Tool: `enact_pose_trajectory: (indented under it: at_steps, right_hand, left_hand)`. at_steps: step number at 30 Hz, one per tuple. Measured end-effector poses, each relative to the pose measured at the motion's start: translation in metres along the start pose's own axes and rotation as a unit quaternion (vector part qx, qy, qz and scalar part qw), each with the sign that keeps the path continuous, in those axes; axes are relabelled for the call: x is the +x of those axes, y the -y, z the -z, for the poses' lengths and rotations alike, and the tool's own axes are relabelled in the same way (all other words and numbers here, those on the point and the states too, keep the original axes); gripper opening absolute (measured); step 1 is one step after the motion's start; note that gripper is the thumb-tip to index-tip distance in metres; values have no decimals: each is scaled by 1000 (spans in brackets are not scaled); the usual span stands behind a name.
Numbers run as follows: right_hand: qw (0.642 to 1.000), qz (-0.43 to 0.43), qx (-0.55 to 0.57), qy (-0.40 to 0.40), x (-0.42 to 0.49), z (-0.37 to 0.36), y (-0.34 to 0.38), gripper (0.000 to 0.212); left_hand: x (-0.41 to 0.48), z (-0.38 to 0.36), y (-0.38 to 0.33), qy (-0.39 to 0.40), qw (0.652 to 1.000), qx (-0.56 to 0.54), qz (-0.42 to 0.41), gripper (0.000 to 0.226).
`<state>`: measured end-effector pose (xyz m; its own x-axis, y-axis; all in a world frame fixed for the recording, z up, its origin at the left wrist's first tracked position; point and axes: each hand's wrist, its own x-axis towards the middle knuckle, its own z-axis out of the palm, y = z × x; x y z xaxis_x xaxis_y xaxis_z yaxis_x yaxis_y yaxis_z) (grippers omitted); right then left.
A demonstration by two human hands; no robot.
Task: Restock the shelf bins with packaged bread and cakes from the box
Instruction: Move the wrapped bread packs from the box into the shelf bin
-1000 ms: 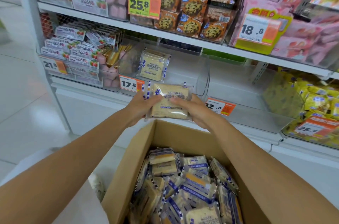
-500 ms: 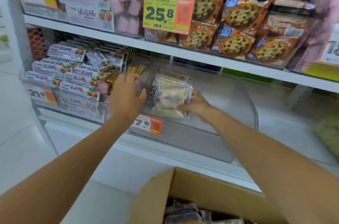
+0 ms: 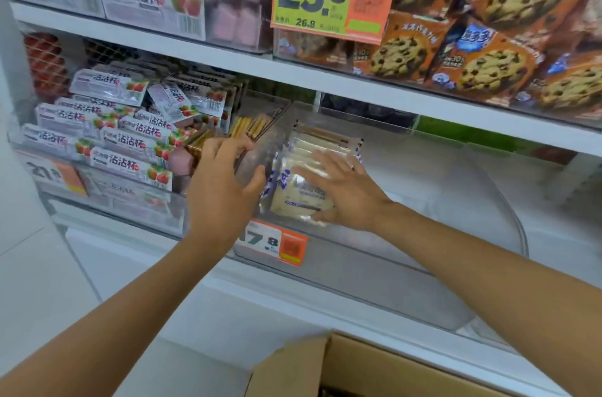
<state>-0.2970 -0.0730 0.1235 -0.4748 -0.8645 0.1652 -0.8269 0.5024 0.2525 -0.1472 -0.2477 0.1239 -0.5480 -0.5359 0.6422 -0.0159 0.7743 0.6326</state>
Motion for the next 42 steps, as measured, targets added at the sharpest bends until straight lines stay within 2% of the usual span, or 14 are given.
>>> enact_pose_trajectory:
  at_steps: [4,6,10,18,20,24,27,29,31,34,38,39,41,42]
  right_hand:
    - [996,-28,-49,-74,9,-8,4,92]
    - [996,-28,-52,-64,9,-11,4,93]
    - [999,-33,-3,-3,0,-2,1,89]
    - [966,-130,182,-127,-79,56,23,50]
    - [950,-168,208,-158,-112,69,29,35]
    - [931,-222,243,-157,-193,69,55,18]
    - [930,-231,286,-4,-265,40,75,24]
    - [905,-248,315,144,-314,14,83,33]
    - [878,-263,325,232,-354,-9,86,36]
    - [849,-291,345,276,-394,-34,86,35]
    - [799,-304,372,360,-406,-63,88,51]
    - [793,-293,370,386,-407,-72,91,47]
    - [800,-285,333,410,-407,-82,96,5]
    - [798,-291,328,413,-406,-83,96,20]
  left_hand:
    - [-1,-1,1,-4,1000,3,-3,22]
    - [-1,-1,2,-1,1000,9,-1,20]
    - [1,0,-2,20,999,18,18,19]
    - [-28,23,-46,29,992,119,32,28]
    - [-49,26,-66,69,993,90,14,21]
    - [-115,21,-101,263,963,-38,46,12]
    - [-178,11,-107,382,916,-74,101,12]
    - [-215,7,-102,443,886,-47,127,13]
    - [-240,4,-93,481,866,-30,132,17]
    - [-259,-3,-84,517,845,-17,133,22]
    - [-272,-15,-79,560,817,-18,137,19]
    - [-275,-18,-78,565,813,-22,140,19]
    - [-280,-21,-83,578,803,-24,142,16]
    - [-283,-21,-88,585,798,-26,144,14]
